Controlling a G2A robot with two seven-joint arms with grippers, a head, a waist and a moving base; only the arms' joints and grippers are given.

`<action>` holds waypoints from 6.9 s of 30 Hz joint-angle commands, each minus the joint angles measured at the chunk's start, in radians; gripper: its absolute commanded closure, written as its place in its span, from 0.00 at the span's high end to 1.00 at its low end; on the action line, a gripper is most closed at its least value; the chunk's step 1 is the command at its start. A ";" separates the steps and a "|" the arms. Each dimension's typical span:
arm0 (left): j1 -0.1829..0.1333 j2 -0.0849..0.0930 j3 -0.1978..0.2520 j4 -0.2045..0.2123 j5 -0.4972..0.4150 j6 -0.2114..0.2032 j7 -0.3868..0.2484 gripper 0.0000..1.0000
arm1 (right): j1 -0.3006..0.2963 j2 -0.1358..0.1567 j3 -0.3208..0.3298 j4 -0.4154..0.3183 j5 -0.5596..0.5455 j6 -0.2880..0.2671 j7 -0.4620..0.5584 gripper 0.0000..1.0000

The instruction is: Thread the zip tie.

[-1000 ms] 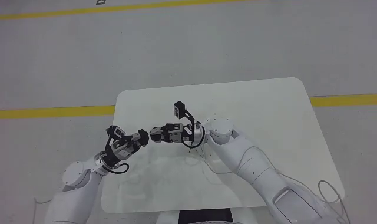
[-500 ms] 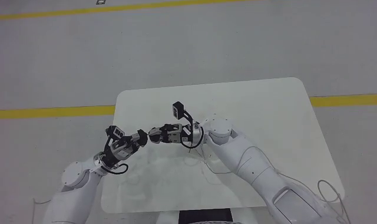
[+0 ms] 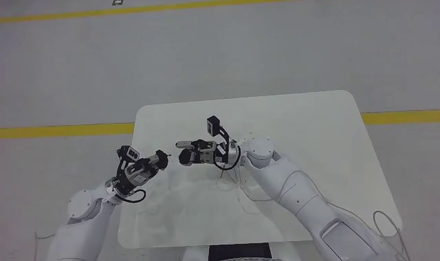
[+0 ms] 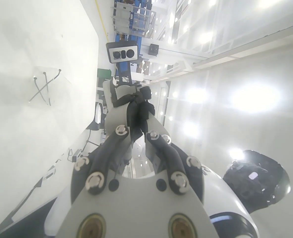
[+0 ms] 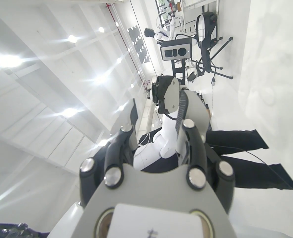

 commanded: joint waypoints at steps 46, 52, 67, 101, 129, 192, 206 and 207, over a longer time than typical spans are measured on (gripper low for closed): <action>-0.087 -0.159 -0.170 -0.014 0.071 -0.102 -0.284 0.00 | -0.049 0.034 0.071 -0.086 -0.089 -0.067 -0.091 1.00; -0.084 -0.157 -0.179 0.009 0.077 -0.102 -0.306 0.00 | -0.049 0.034 0.071 -0.086 -0.089 -0.067 -0.091 1.00; -0.081 -0.157 -0.184 0.014 0.072 -0.102 -0.306 0.00 | -0.031 0.052 0.072 -0.156 -0.245 0.036 -0.148 1.00; -0.081 -0.157 -0.184 0.014 0.072 -0.102 -0.306 0.00 | -0.080 0.147 0.076 -0.386 -0.789 0.375 0.052 1.00; -0.081 -0.157 -0.184 0.014 0.072 -0.102 -0.306 0.00 | -0.190 0.138 0.103 -0.442 -0.979 0.362 0.061 1.00; -0.081 -0.157 -0.184 0.014 0.072 -0.102 -0.306 0.00 | -0.200 0.071 0.124 -0.331 -1.120 0.375 -0.020 0.14; -0.081 -0.157 -0.184 0.014 0.072 -0.102 -0.306 0.00 | -0.180 0.050 0.113 -0.278 -1.113 0.375 -0.035 0.10; -0.081 -0.157 -0.184 0.014 0.072 -0.102 -0.306 0.00 | -0.179 0.049 0.113 -0.275 -1.112 0.375 -0.036 0.09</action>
